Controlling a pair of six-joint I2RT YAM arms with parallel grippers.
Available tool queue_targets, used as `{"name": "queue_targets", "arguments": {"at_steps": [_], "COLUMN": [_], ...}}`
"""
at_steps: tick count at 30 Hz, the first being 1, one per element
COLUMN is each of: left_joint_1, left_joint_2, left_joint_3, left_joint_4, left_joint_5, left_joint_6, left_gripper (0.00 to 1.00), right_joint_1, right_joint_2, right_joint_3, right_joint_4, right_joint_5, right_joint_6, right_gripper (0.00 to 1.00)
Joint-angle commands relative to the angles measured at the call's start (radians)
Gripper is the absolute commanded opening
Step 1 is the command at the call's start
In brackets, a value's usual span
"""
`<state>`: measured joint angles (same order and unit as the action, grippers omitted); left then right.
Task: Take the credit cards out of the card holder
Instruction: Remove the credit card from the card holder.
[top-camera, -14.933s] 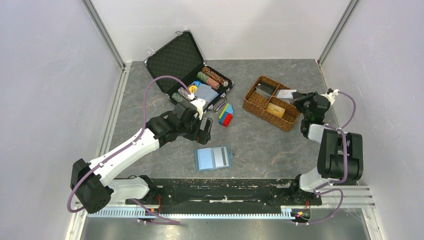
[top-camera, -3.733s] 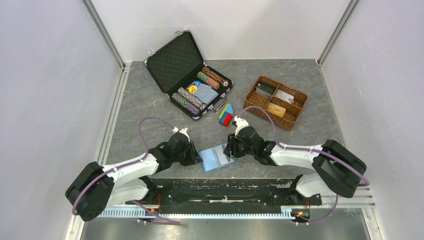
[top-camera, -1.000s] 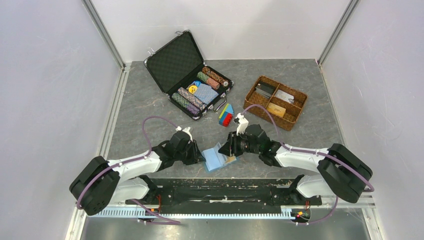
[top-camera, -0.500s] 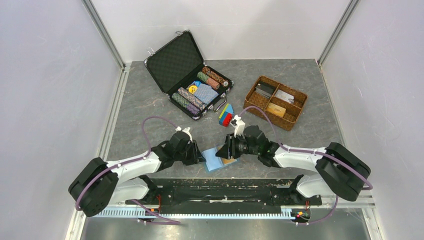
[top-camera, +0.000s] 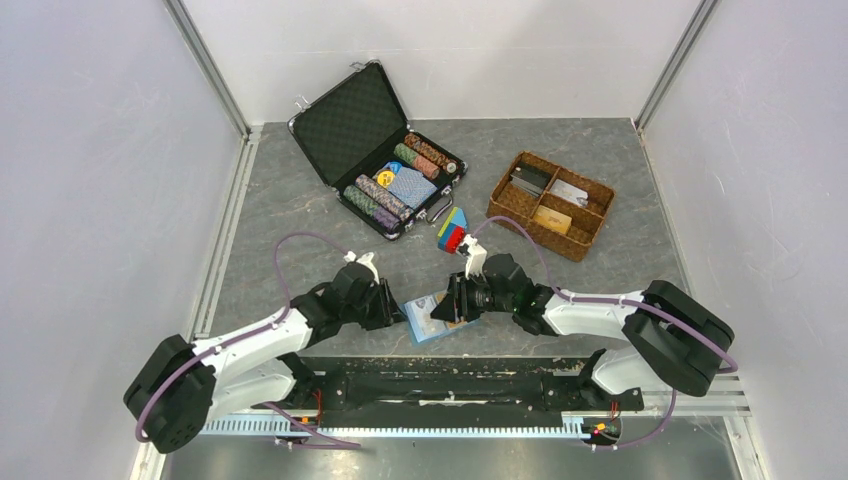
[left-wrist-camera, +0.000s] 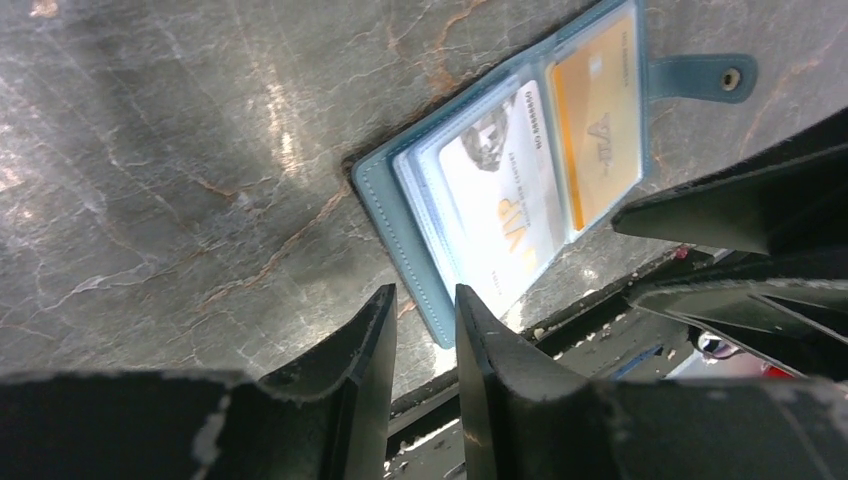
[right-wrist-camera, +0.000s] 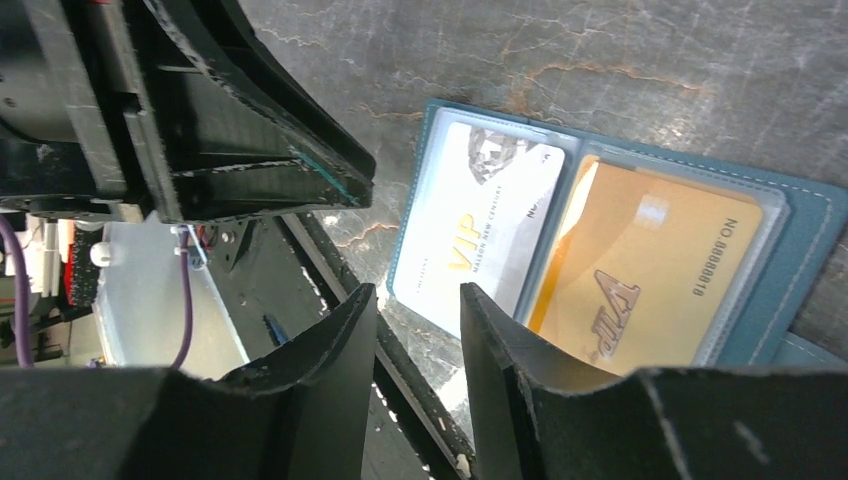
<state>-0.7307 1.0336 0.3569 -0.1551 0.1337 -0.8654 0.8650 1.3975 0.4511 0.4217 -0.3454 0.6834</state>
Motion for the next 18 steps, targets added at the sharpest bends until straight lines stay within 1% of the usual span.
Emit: {"name": "queue_targets", "arguments": {"at_steps": [1, 3, 7, 9, 15, 18], "left_joint_1": [-0.003, -0.002, -0.003, -0.003, -0.003, -0.003], "left_joint_2": [-0.007, 0.018, 0.081, 0.102, 0.154, 0.182], "left_joint_3": [0.046, 0.054, 0.07, 0.061, 0.018, 0.003], "left_joint_4": [0.045, 0.083, 0.133, 0.151, 0.277, 0.305], "left_joint_5": [0.043, 0.08, 0.12, 0.134, 0.142, 0.139], "left_joint_6": [-0.027, -0.019, -0.012, -0.014, -0.004, -0.009], "left_gripper": [0.33, 0.29, 0.2, 0.16, 0.14, 0.14], "right_joint_1": [-0.006, -0.016, -0.036, -0.038, -0.039, -0.039], "right_joint_2": [-0.004, 0.01, 0.042, 0.057, 0.104, 0.128], "right_joint_3": [0.035, 0.046, 0.068, 0.083, 0.116, 0.127], "right_joint_4": [-0.023, -0.033, -0.035, -0.035, -0.043, -0.044], "right_joint_5": [0.041, 0.045, 0.021, 0.006, -0.012, -0.007], "right_joint_6": [-0.052, -0.065, -0.076, -0.081, -0.092, -0.095], "right_gripper": [0.38, 0.37, 0.34, 0.33, 0.32, 0.32]}}
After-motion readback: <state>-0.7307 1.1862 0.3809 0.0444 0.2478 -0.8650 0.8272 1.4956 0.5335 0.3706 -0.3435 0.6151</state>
